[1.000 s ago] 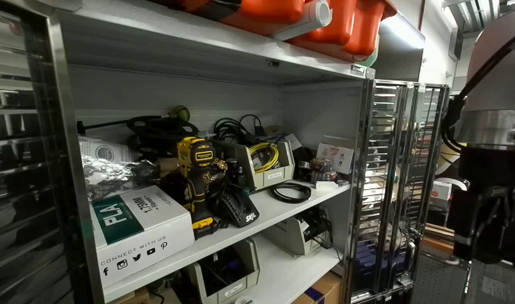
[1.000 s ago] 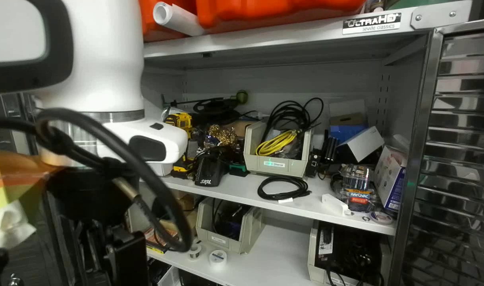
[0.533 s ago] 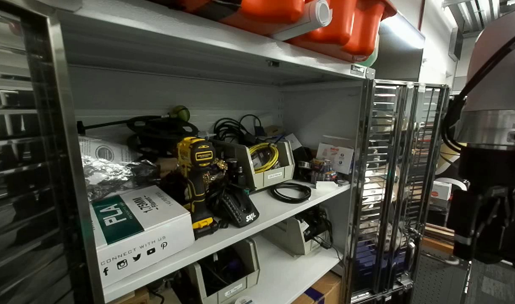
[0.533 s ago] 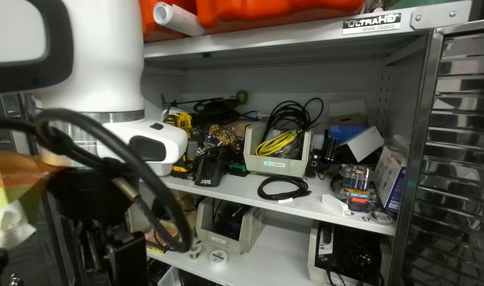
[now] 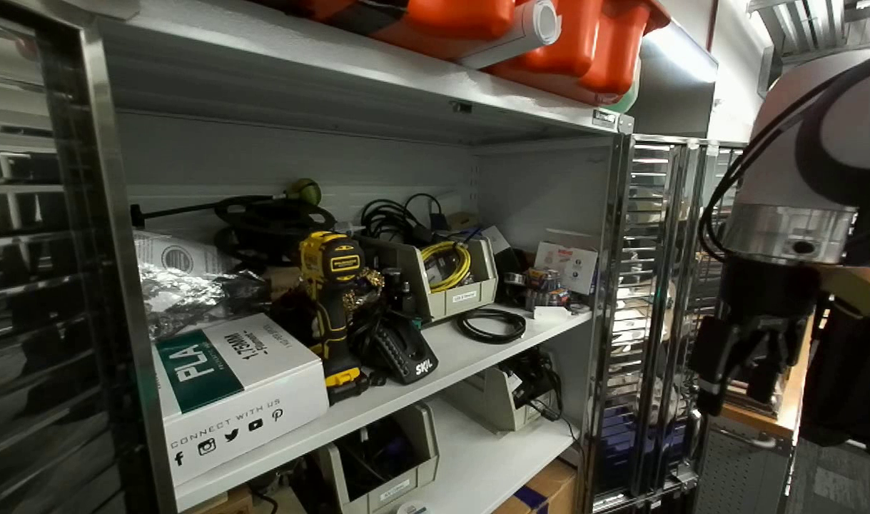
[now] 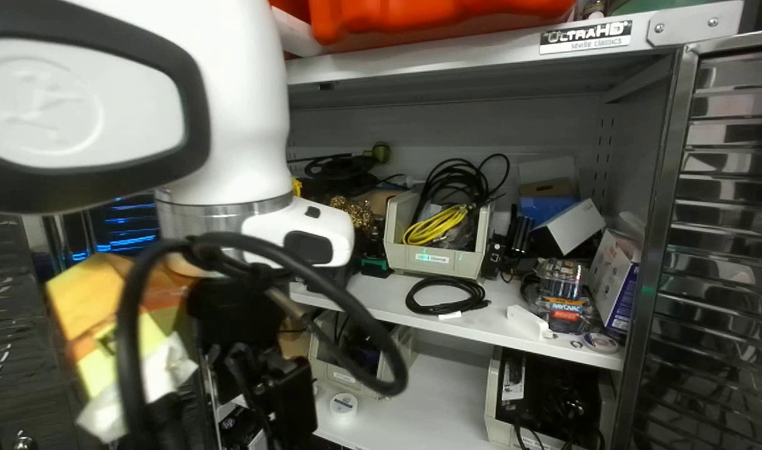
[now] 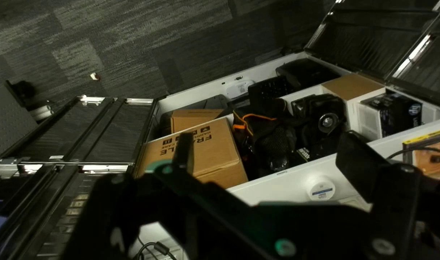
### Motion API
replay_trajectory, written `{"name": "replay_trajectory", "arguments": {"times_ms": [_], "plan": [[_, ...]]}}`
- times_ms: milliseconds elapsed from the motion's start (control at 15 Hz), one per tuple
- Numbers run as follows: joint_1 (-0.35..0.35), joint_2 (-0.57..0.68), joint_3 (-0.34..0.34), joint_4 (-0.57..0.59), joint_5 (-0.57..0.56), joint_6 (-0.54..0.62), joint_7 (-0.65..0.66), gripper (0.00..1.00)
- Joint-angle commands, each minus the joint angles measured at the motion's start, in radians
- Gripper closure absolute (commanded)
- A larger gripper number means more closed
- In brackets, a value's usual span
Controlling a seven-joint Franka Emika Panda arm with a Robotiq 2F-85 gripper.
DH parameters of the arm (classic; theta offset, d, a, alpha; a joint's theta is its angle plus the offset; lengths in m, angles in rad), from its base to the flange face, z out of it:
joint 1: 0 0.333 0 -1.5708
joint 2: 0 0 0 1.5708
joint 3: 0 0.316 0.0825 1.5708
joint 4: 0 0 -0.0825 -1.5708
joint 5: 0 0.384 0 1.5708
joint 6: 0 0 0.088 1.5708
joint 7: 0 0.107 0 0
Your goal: Pick up the black cable and put it in the cable box.
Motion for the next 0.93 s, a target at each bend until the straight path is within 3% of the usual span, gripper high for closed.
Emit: {"name": "replay_trajectory", "arguments": {"times_ms": [0,333,867], "plan": [[-0.019,0.251,-0.022,0.163,0.017,0.111,-0.026,0.0],[-0.026,0.536,-0.015,0.435,0.02,0.164,0.009,0.0],[-0.026,0.931,0.004,0.906,0.043,0.135,0.065,0.0]]}}
